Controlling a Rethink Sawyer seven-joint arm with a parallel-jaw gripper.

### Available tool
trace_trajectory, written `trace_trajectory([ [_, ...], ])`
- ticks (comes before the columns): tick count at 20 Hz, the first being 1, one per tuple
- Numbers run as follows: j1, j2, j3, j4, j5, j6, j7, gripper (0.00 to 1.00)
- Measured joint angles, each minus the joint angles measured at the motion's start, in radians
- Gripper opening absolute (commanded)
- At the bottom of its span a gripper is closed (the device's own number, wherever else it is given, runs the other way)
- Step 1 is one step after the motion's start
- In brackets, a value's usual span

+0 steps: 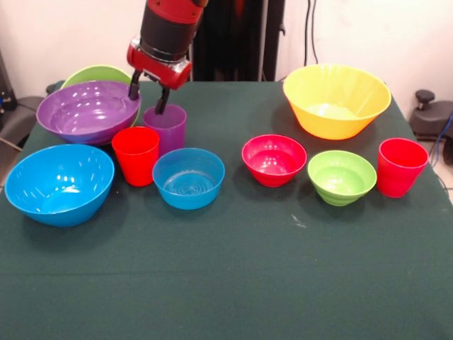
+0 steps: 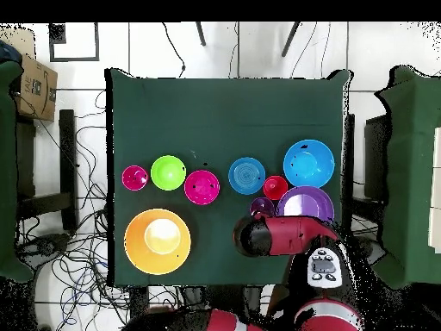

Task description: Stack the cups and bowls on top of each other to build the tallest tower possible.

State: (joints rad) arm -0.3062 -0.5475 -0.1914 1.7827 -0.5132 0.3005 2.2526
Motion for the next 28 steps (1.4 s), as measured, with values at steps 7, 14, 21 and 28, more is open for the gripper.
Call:
trace_trajectory([
  [7, -0.017, 0.058, 0.003, -0.004, -0.001, -0.022, 0.000, 1.00],
  [14, -0.021, 0.078, 0.000, -0.007, -0.002, -0.052, 0.000, 1.00],
  [21, -0.020, 0.080, -0.002, -0.015, -0.003, -0.072, 0.000, 0.00],
  [28, -0.004, 0.078, -0.019, -0.018, -0.004, -0.073, 0.000, 0.00],
])
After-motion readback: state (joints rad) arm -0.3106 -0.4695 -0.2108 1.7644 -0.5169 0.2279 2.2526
